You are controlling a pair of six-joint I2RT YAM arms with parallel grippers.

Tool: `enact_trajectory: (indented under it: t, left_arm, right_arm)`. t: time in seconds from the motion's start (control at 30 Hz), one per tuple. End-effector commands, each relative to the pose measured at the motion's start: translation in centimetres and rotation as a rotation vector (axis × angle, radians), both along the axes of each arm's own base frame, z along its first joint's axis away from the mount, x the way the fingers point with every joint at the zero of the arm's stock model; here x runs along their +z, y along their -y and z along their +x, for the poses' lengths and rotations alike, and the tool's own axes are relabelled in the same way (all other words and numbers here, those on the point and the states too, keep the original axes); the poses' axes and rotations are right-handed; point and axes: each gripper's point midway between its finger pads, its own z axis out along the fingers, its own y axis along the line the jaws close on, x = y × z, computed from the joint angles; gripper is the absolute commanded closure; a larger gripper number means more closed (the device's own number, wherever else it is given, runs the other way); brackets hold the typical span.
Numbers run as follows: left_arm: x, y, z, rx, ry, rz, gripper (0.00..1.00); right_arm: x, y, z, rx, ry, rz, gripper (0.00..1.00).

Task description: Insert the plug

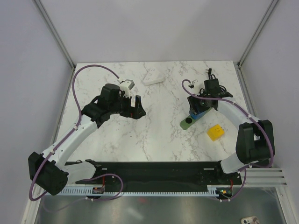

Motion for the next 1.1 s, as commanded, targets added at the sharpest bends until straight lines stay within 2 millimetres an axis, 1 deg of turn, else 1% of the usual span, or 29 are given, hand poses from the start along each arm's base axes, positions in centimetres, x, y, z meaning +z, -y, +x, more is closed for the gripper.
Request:
enact_trajectory:
  t: [0.0,0.13,0.23,0.33,0.47,0.63,0.67,0.73,0.77,0.8,0.83,0.9,0.93,0.97,1.03,1.07]
  left_arm:
    - [1.0,0.0,0.5,-0.024,0.076,0.008,0.00]
    - [1.0,0.1,0.4,-0.027,0.074,0.008,0.00]
    - [1.1,0.1,0.2,-0.027,0.081,0.010,0.00]
    - [1.1,0.0,0.2,-0.026,0.087,0.015,0.00]
    - [1.2,0.1,0.2,-0.030,0.089,0.013,0.00]
    - [1.2,0.3,0.2,-0.033,0.084,0.009,0.00]
    - [1.2,0.3,0.1,-0.034,0.083,0.007,0.00]
    - [1.3,0.4,0.0,-0.039,0.080,0.000,0.00]
    - [1.3,0.5,-0.1,-0.046,0.078,-0.004,0.00]
    - [1.3,0.7,-0.1,-0.052,0.075,-0.008,0.00]
    - [1.4,0.8,-0.2,-0.056,0.077,-0.011,0.00]
    - [1.4,1.0,-0.4,-0.064,0.076,-0.013,0.00]
    - [1.5,1.1,-0.6,-0.069,0.078,-0.015,0.00]
    - [1.6,1.2,-0.6,-0.071,0.082,-0.017,0.00]
    - [1.5,1.3,-0.8,-0.076,0.082,-0.012,0.00]
    - [1.5,1.3,-0.8,-0.078,0.082,-0.012,0.00]
  right_arm:
    - [0.6,-0.7,0.3,0.029,0.025,0.035,1.00]
    - [-0.3,-0.3,-0.1,0.023,0.004,0.013,1.00]
    - [-1.1,0.4,-0.1,0.005,-0.012,-0.023,1.00]
    - [-1.4,0.9,0.1,-0.003,-0.010,-0.047,1.00]
    - [-1.6,0.4,0.4,0.001,-0.004,-0.028,1.00]
    - [-3.2,0.4,0.1,-0.023,-0.025,-0.014,1.00]
    - [-3.1,0.2,0.5,-0.033,-0.009,-0.006,1.00]
    - [-3.0,0.2,0.4,-0.047,0.006,0.017,1.00]
    - [-2.7,0.0,0.7,-0.062,0.029,0.039,1.00]
    - [-2.8,0.0,0.1,-0.069,0.036,0.050,1.00]
    - [-2.7,-0.1,0.0,-0.072,0.048,0.060,1.00]
    - [-2.3,-0.1,0.0,-0.104,0.070,0.083,1.00]
    - [-1.5,-0.5,0.5,-0.110,0.101,0.111,1.00]
    - [-1.1,-0.7,0.6,-0.121,0.115,0.130,1.00]
    - [-1.3,-1.0,0.1,-0.165,0.114,0.180,1.00]
    - [-0.9,-0.9,0.4,-0.186,0.144,0.187,1.00]
